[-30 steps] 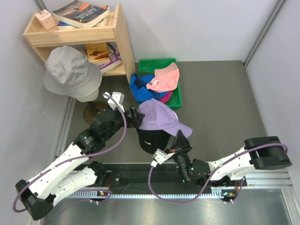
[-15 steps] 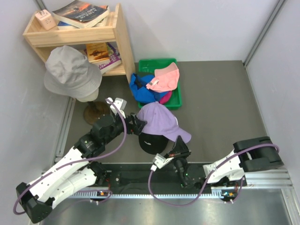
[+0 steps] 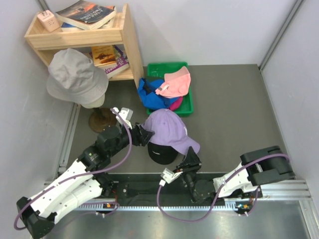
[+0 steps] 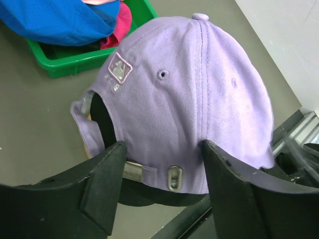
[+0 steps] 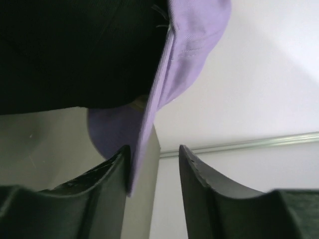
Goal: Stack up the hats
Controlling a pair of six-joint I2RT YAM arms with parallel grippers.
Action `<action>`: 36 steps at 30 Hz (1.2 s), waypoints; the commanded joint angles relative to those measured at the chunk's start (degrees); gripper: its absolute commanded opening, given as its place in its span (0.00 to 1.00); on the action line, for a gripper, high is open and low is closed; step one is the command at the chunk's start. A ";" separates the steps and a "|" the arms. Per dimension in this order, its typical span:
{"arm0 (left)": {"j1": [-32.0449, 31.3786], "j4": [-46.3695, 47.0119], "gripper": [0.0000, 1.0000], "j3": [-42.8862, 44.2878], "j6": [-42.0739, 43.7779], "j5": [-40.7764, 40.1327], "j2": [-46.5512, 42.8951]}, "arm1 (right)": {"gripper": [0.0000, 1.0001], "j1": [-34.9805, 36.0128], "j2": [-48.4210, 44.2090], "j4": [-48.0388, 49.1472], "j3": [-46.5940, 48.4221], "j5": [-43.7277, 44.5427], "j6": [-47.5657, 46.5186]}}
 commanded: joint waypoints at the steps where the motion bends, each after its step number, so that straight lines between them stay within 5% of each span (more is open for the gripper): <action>1: 0.25 -4.88 0.65 -2.66 -0.29 -0.85 -0.42 | 0.54 1.80 -3.88 23.48 0.26 4.37 0.57; 2: 0.25 -4.79 0.64 -2.84 -0.38 -1.02 -0.60 | 0.66 2.07 -4.49 23.48 0.26 4.02 0.22; 5: 0.25 -4.97 0.63 -3.81 -0.91 -1.03 -1.04 | 0.79 4.26 -5.99 23.57 0.08 3.23 -0.92; 14: 0.16 -5.85 0.58 -5.04 -1.52 -0.41 -2.36 | 0.80 7.43 -20.65 19.46 3.06 1.21 5.19; 16: 0.16 -5.67 0.57 -5.21 -1.43 -0.06 -2.53 | 0.78 6.73 -26.63 2.28 6.82 -1.68 12.30; 18: 0.25 -5.15 0.57 -5.39 -1.52 -0.06 -2.71 | 0.74 3.76 -33.02 -18.66 11.22 -4.49 33.00; 19: 0.25 -4.88 0.56 -5.48 -1.61 -0.06 -2.71 | 0.73 1.74 -35.15 -47.85 17.77 -11.73 44.40; 20: 0.25 -4.53 0.56 -5.48 -1.70 0.03 -2.88 | 0.68 -0.72 -36.91 -61.54 21.06 -16.85 65.57; 22: 0.16 -4.35 0.55 -5.30 -1.87 0.20 -3.06 | 0.65 -9.16 -40.00 -67.55 23.98 -27.14 70.25; 30: 0.16 -5.67 0.54 -4.17 -1.96 -0.15 -4.73 | 0.66 -10.41 -39.30 -70.99 25.84 -29.65 70.34; 36: 0.16 -10.85 0.58 -0.92 -0.73 -0.84 -7.80 | 0.71 -14.88 -39.92 -75.64 29.08 -35.61 80.88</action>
